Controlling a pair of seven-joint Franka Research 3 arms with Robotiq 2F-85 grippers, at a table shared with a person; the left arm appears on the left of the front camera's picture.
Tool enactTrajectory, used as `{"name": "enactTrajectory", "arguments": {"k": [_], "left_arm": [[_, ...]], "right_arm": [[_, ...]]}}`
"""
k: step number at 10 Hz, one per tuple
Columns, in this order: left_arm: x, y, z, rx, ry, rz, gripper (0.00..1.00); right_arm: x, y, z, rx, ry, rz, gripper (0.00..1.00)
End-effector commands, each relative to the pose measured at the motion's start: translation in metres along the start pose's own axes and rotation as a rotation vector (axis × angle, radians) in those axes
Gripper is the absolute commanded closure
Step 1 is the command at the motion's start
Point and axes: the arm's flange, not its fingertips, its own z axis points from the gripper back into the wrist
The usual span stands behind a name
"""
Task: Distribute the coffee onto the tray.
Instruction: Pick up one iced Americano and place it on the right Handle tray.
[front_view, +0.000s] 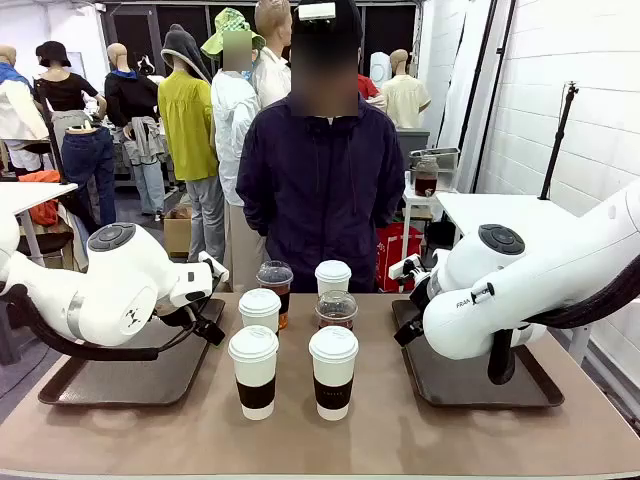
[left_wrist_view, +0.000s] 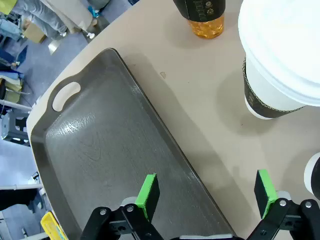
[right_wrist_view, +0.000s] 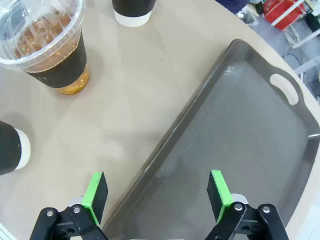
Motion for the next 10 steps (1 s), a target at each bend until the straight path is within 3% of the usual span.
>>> {"name": "enactTrajectory", "arguments": {"k": [1,10], "left_arm": [[0.0001,0.0,0.0001,0.0,-0.001,0.0,0.0],[0.0001,0.0,0.0001,0.0,-0.001,0.0,0.0]], "right_arm": [[0.0,0.0,0.0,0.0,0.0,0.0,0.0],[0.0,0.0,0.0,0.0,0.0,0.0,0.0]]}}
